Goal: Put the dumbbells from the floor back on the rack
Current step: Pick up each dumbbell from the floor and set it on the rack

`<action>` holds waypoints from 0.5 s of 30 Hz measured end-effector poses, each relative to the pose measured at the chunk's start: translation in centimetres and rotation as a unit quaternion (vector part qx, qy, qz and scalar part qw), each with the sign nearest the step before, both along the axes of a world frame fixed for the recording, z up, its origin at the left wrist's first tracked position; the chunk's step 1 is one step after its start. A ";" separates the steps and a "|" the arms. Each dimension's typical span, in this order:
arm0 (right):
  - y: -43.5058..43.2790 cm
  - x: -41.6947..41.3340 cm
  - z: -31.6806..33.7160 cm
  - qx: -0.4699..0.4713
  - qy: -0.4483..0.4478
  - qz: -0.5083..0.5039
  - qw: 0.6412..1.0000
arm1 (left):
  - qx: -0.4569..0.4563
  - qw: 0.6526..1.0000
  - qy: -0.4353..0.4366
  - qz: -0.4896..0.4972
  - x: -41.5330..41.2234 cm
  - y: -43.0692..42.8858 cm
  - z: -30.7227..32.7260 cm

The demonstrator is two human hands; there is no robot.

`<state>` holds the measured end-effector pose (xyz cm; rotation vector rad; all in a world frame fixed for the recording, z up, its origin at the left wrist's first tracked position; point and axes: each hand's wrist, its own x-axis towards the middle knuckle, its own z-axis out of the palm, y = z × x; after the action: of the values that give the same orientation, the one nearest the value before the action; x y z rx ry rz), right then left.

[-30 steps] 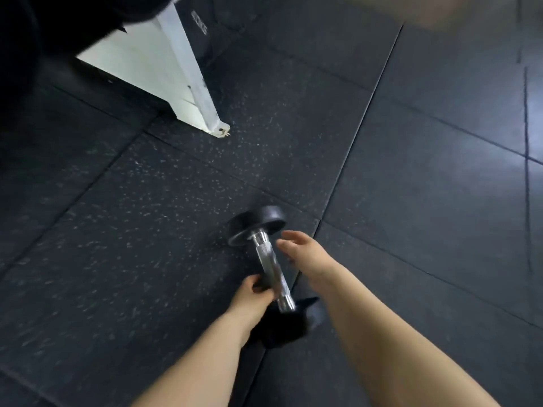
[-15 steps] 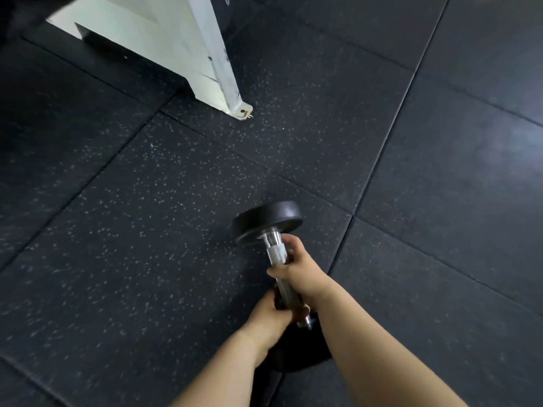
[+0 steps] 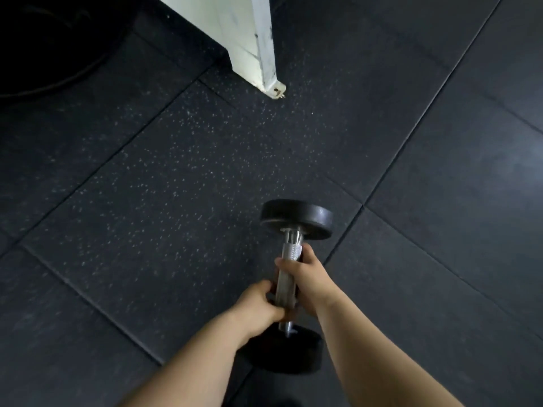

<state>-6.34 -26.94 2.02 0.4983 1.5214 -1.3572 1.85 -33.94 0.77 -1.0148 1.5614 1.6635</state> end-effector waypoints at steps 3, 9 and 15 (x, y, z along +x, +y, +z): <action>0.1 2.6 6.9 0.005 0.011 -0.021 1.000 | 0.015 1.000 0.000 0.006 2.6 0.0 6.4; -0.6 5.3 26.9 -0.003 0.039 0.011 0.999 | 0.028 0.999 0.005 0.024 6.2 -0.9 25.9; -3.2 8.0 48.5 -0.084 0.107 0.142 0.980 | -0.061 0.993 0.086 0.059 10.1 -3.6 48.9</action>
<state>1.61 -30.13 50.56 0.0261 1.5638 -1.3276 11.94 -37.52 49.70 -1.0687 1.7620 1.7950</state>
